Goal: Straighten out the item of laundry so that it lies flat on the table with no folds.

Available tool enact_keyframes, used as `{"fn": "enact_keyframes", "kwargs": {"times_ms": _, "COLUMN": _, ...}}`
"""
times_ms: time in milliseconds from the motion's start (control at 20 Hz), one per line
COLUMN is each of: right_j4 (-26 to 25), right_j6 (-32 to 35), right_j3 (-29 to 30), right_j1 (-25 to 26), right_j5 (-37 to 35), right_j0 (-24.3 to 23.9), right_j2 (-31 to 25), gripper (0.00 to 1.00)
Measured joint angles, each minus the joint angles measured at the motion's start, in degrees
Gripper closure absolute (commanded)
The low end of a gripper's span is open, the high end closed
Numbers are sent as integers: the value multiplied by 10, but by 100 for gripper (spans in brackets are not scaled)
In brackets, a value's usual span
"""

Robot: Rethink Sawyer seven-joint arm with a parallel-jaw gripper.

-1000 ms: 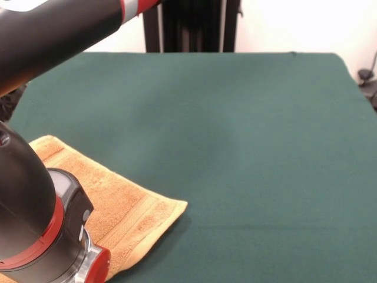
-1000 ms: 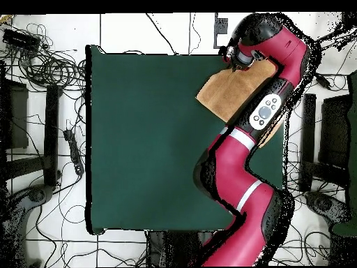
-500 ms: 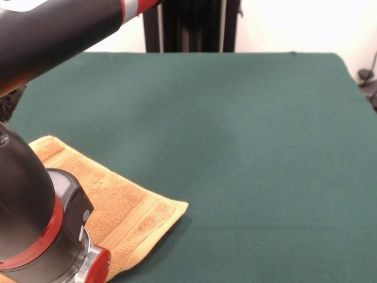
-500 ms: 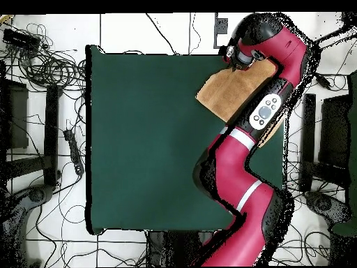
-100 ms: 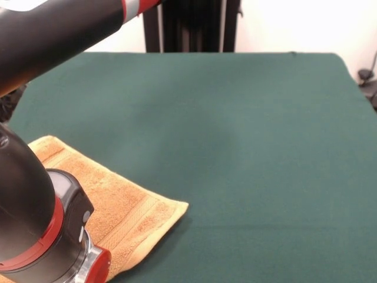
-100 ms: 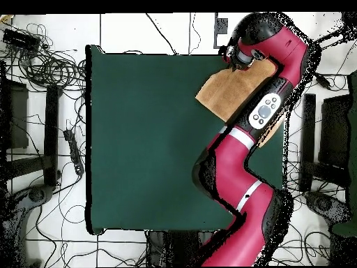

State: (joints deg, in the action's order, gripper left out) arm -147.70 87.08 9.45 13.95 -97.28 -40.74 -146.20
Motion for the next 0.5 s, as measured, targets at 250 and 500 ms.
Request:
{"fn": "enact_keyframes", "kwargs": {"times_ms": 250, "right_j4": -6, "right_j6": 0, "right_j3": 0, "right_j1": 5, "right_j5": 0, "right_j0": 3, "right_j2": -20, "gripper": 0}}
{"fn": "enact_keyframes", "kwargs": {"times_ms": 500, "right_j4": -24, "right_j6": 0, "right_j3": 0, "right_j1": 8, "right_j5": 0, "right_j0": 3, "right_j2": -36, "gripper": 0}}
